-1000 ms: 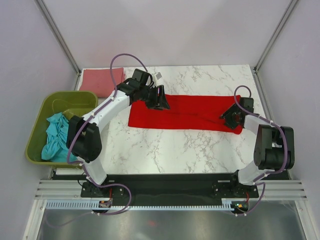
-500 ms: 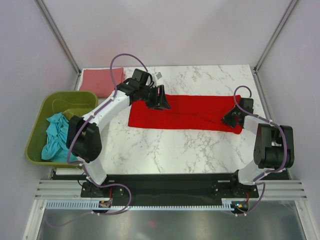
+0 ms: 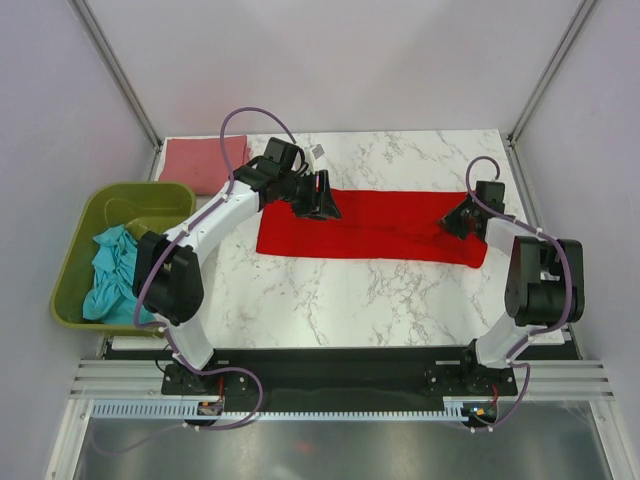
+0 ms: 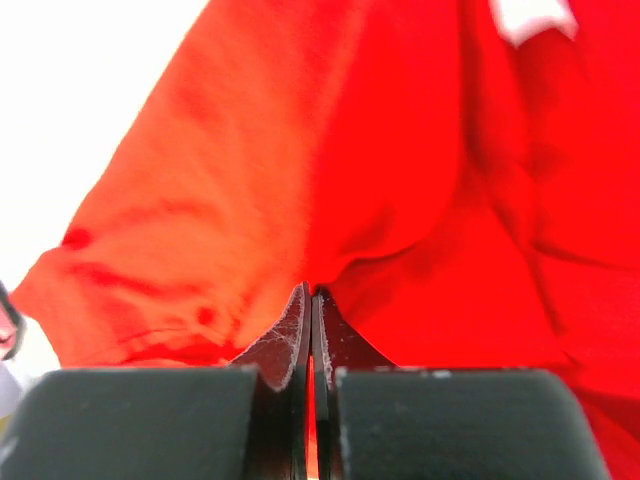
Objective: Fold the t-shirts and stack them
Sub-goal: Fold the tshirt
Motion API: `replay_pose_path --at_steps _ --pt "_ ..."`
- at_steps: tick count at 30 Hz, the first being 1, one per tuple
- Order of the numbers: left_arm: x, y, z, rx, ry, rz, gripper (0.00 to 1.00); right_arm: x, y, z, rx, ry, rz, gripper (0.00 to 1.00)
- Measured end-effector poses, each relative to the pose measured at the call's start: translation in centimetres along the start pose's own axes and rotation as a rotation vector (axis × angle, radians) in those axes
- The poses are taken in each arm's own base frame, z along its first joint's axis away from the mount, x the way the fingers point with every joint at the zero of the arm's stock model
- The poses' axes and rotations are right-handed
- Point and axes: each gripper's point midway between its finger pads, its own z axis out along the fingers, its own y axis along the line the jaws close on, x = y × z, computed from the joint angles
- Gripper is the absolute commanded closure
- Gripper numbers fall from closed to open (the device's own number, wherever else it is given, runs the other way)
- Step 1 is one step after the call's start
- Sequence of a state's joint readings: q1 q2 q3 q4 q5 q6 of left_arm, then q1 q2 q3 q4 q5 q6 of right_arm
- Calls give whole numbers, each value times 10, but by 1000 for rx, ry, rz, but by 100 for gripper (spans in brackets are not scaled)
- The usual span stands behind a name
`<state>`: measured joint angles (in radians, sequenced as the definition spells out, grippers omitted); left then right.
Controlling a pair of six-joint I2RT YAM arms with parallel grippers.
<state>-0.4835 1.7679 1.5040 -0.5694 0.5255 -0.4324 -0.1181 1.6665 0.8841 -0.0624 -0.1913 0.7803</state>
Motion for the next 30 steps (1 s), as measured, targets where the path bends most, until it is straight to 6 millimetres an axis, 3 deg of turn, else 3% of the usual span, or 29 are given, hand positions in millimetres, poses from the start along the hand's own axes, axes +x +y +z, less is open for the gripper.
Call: replay_pose_path --at_steps 7,15,23,27,29,30 --pt "0 1 0 -1 -1 -1 43 -10 29 19 -57 20 -23 100" --pt "-1 2 -1 -3 -3 -4 43 -9 48 46 -92 64 -43 100" --pt "-1 3 1 -4 0 -7 43 -15 78 53 -151 64 -75 100" --pt "-1 4 1 -5 1 -8 43 -13 82 59 -159 72 -79 99" --pt "-1 4 1 -5 1 -7 43 -10 81 63 -155 83 -78 91" --pt "-1 4 1 -5 1 -7 43 -8 81 64 -153 88 -75 81"
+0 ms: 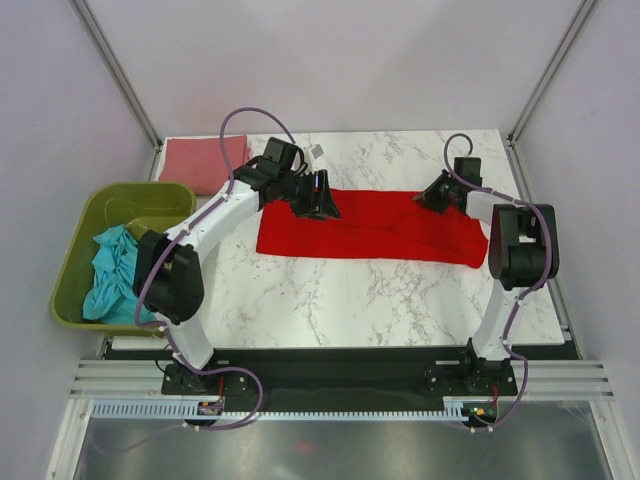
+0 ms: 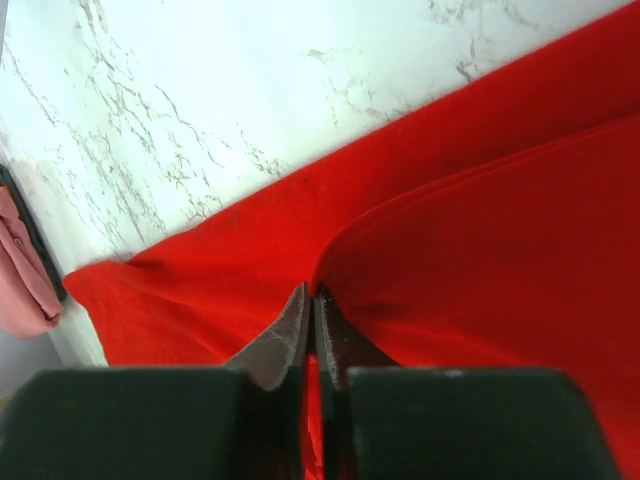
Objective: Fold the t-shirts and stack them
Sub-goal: Fold the tshirt
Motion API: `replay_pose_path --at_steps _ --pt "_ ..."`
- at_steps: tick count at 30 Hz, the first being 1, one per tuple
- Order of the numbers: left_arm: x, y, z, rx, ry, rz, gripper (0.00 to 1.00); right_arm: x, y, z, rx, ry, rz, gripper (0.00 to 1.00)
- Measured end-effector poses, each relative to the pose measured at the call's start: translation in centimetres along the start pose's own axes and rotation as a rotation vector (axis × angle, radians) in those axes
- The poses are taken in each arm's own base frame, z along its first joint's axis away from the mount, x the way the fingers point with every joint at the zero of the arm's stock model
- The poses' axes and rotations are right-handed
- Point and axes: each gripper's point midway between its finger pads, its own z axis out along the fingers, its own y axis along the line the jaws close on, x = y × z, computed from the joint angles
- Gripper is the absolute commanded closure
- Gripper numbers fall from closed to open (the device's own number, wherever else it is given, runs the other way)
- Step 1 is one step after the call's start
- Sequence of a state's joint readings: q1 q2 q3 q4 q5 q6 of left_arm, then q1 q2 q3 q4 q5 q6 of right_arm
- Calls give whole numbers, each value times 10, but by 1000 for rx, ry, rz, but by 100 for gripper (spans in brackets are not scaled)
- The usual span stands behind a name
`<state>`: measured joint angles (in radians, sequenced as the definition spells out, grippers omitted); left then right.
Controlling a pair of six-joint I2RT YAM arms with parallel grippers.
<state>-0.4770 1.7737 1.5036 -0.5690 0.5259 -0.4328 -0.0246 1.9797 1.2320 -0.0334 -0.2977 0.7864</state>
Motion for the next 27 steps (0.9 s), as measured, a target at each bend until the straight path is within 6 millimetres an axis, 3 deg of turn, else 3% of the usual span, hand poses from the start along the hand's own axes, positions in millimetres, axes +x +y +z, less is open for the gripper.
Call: replay_pose_path --at_steps 4,6,10,18,23,27 --pt "0 0 0 0 0 0 42 2 6 3 -16 18 3 59" --pt "0 0 0 0 1 0 41 -3 14 2 -32 14 -6 54" --pt "2 2 1 -6 3 -3 41 -17 31 -4 -54 -11 -31 56" --pt "6 9 4 -30 11 -9 41 -22 43 -25 -60 -28 -49 65" --pt "9 17 10 -64 14 -15 41 -16 35 -26 -27 -6 -45 69" --pt "11 29 18 -98 25 -27 41 -9 15 -39 90 10 -41 74"
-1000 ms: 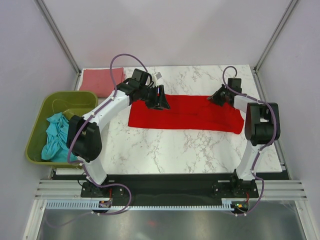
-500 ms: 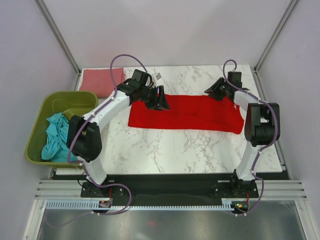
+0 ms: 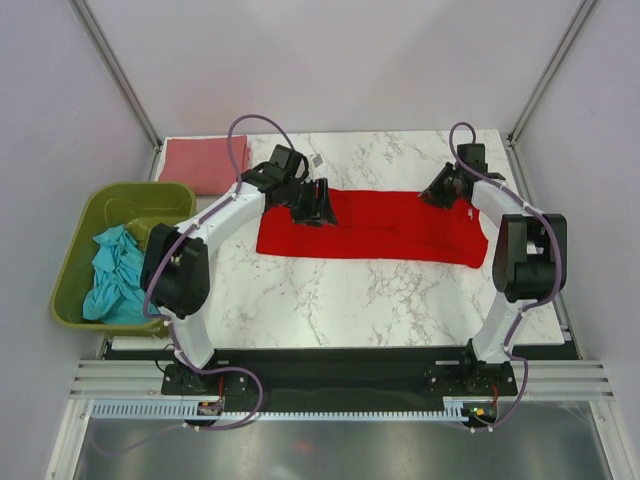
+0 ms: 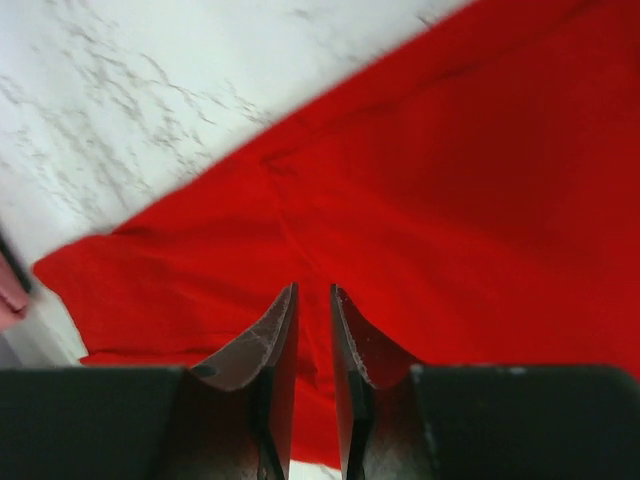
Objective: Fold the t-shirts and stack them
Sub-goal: Fold the tshirt
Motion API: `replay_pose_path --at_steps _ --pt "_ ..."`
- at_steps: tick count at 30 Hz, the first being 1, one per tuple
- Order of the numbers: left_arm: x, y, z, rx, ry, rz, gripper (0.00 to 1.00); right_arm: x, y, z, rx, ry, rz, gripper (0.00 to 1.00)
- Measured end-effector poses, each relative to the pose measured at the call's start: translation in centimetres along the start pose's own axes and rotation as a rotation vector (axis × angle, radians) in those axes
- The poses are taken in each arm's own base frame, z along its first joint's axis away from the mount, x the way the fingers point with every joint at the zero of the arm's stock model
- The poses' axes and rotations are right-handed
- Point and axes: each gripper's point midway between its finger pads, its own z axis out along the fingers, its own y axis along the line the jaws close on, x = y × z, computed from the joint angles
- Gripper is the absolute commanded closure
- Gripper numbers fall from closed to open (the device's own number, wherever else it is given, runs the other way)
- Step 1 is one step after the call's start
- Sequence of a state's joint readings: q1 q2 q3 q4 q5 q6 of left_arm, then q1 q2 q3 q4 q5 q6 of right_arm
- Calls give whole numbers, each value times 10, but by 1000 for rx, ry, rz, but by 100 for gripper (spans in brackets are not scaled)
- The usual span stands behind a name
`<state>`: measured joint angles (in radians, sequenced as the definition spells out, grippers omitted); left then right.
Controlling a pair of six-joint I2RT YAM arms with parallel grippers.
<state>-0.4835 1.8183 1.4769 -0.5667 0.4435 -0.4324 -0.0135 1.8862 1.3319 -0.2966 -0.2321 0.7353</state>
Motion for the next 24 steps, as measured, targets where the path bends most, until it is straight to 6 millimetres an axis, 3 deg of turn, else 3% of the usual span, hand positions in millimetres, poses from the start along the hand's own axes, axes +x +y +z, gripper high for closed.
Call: replay_pose_path --at_steps 5,8,13,19,24 --pt "14 29 21 -86 41 -38 42 16 -31 -35 161 -6 9 75" --pt "29 57 37 -183 73 -84 43 35 -50 -59 217 -2 12 75" --pt "53 93 55 -301 126 -143 44 69 -89 -71 321 42 13 78" --pt "55 103 54 -363 79 -169 44 101 -154 -75 513 68 3 82" --pt "61 106 48 -398 35 -184 44 88 -166 -80 553 0 -11 82"
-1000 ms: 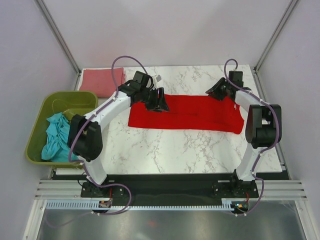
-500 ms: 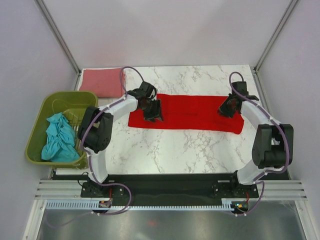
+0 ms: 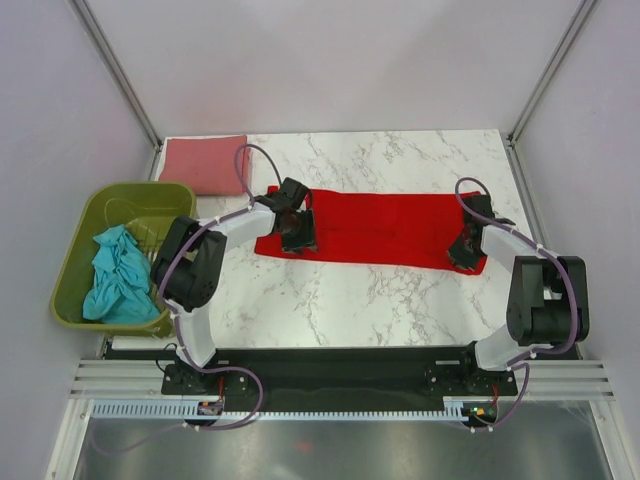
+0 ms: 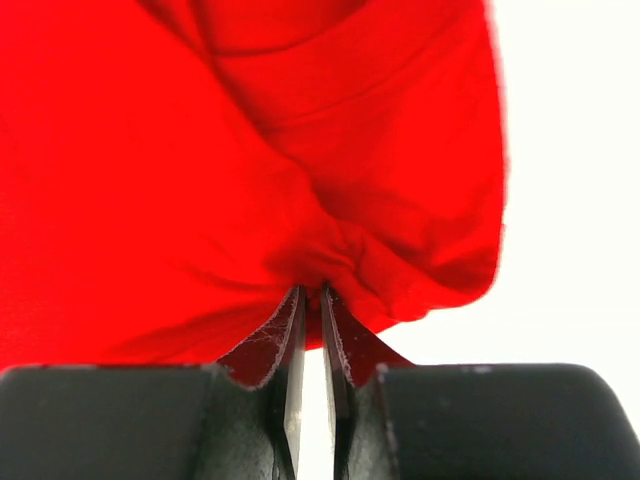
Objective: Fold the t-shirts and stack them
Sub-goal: Fold the tshirt
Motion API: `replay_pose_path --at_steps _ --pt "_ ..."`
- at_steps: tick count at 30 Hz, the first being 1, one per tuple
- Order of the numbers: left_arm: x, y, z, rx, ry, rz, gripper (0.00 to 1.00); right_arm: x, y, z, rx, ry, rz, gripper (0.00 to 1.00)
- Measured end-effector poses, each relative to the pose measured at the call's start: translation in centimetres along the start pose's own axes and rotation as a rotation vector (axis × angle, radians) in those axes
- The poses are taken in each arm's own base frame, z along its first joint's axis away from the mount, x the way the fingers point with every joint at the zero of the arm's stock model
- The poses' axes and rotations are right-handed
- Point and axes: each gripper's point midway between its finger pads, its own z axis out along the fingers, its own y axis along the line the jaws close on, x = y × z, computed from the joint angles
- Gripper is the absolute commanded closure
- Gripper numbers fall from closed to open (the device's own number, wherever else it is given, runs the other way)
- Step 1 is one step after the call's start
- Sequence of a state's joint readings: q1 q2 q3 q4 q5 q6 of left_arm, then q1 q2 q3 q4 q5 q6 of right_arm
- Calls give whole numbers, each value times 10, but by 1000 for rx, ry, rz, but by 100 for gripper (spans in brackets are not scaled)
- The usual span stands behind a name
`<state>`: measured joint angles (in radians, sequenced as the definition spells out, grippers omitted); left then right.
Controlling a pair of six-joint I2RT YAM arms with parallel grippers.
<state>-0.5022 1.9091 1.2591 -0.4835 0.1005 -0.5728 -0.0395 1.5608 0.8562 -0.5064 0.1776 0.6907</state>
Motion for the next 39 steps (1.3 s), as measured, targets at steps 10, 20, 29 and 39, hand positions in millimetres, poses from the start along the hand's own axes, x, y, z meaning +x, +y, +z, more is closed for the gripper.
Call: replay_pose_path --at_steps 10,20,29,39 --pt "25 14 -13 -43 -14 -64 44 -13 -27 -1 104 -76 -62 81" --pt "42 0 -56 30 -3 -75 41 -62 -39 -5 213 -186 -94 78" --pt "18 -35 -106 188 -101 -11 38 -115 -29 10 250 -214 -102 78" --pt "3 -62 -132 304 -139 127 39 -145 29 -19 60 -207 174 47"
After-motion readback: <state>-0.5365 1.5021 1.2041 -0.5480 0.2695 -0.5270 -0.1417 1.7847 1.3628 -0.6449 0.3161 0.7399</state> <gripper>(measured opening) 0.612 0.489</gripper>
